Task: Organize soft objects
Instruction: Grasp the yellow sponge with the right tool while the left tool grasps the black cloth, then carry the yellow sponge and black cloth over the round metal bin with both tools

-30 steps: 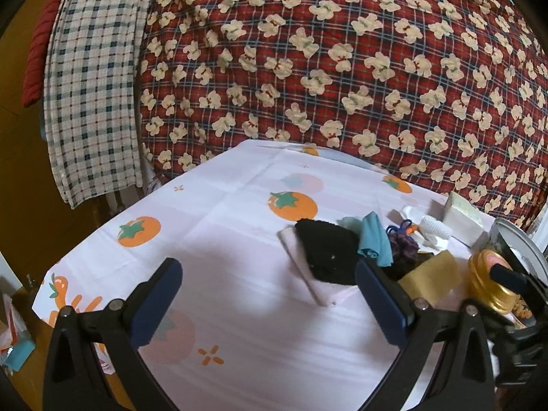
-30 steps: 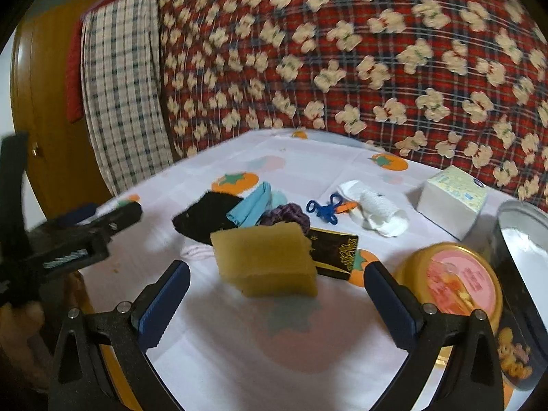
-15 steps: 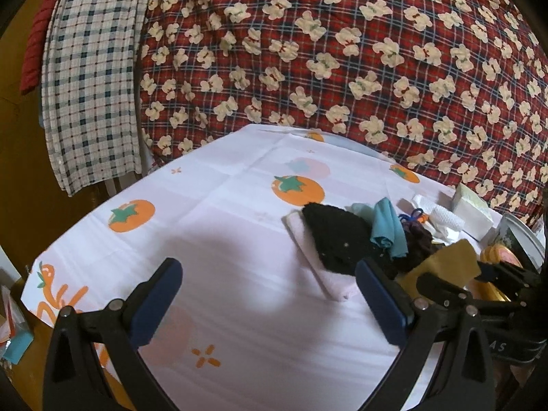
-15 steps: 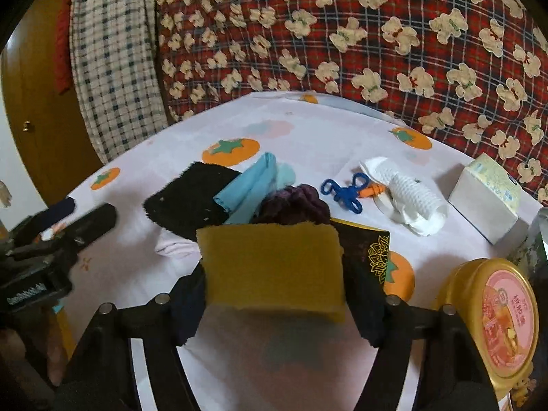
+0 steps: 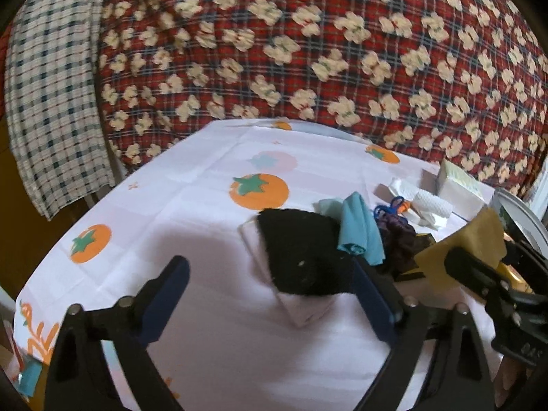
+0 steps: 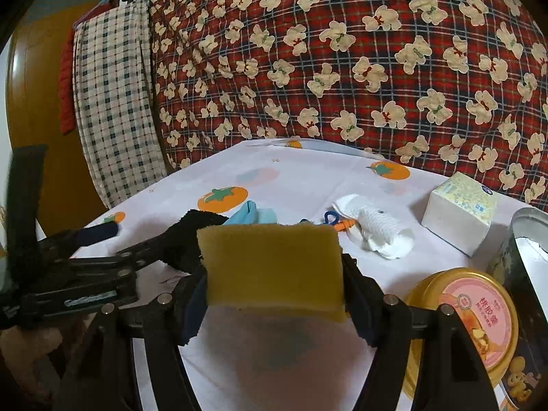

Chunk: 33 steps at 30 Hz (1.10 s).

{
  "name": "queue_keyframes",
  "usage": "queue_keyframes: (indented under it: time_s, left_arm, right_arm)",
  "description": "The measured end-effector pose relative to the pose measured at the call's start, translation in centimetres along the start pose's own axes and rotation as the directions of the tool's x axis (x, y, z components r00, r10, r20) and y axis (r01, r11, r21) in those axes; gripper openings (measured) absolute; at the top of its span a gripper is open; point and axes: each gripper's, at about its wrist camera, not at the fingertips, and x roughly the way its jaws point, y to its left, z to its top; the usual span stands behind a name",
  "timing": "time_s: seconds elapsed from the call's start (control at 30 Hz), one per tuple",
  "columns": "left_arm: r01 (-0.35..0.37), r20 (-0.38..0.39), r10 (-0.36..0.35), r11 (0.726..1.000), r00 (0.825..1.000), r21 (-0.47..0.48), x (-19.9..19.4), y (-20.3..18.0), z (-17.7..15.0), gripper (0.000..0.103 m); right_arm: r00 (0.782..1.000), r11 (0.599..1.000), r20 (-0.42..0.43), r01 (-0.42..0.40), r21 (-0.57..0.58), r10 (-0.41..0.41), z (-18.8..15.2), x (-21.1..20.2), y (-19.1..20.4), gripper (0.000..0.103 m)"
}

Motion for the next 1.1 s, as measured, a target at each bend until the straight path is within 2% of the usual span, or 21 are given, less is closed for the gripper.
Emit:
queue_keyframes:
  time_s: [0.03,0.1,0.17,0.2,0.23,0.3,0.37,0.47,0.63,0.9,1.1]
  left_arm:
    - [0.012,-0.014,-0.012,1.000,1.000,0.016,0.5,-0.4,0.3,0.084]
    - [0.013,-0.041,-0.012,0.999,0.999,0.032,1.6,-0.9,0.6,0.068]
    - [0.022,-0.075,-0.019,0.999,0.997,0.038,2.6,-1.2,0.8,0.062]
    - [0.034,-0.092,-0.031,0.999,0.995,0.036,3.1,-1.3,0.9,0.053]
    - [0.038,-0.107,-0.034,0.999,0.994,0.033,3.6,-1.3,1.0,0.049]
    - [0.039,-0.117,-0.035,0.999,0.993,0.035,3.9,-1.4,1.0,0.026]
    - [0.039,-0.109,-0.032,0.998,0.994,0.056,3.7,-1.8,0.7,0.016]
    - [0.035,-0.091,-0.028,0.997,0.995,0.075,3.3,-2.0,0.5,0.012]
    - [0.062,-0.073,-0.058,0.997,0.996,0.053,3.1,-1.5,0.9,0.011]
    - [0.081,0.008,-0.082,0.996,0.997,0.035,1.7,-1.2,0.9,0.009]
    - [0.085,0.081,-0.083,0.996,0.993,-0.024,0.5,-0.4,1.0,0.009]
  right_arm:
    - [1.000,1.000,0.006,-0.003,-0.002,0.003,0.0,-0.1,0.0,0.072]
    - [1.000,1.000,0.019,-0.003,-0.011,0.003,-0.2,-0.3,0.1,0.072]
    - [0.999,1.000,0.033,-0.004,-0.018,0.005,-0.2,-0.6,0.2,0.072]
    - [0.999,1.000,0.039,-0.004,-0.019,0.005,-0.2,-0.7,0.2,0.072]
    - [0.999,1.000,0.043,-0.003,-0.020,0.004,-0.3,-0.8,0.2,0.072]
    - [0.999,1.000,0.054,-0.004,-0.018,0.005,-0.3,-0.9,0.1,0.072]
    - [0.997,1.000,0.074,-0.004,-0.013,0.005,-0.3,-1.3,-0.1,0.072]
    - [0.994,1.000,0.108,-0.004,-0.009,0.005,-0.5,-2.0,-0.2,0.072]
    - [0.987,1.000,0.162,0.005,0.009,-0.006,-0.6,-3.1,-0.8,0.072]
    - [0.974,0.999,0.227,0.009,0.040,-0.018,-1.0,-4.6,-2.0,0.072]
    - [0.966,0.998,0.258,0.013,0.069,-0.030,-1.3,-5.5,-3.0,0.072]
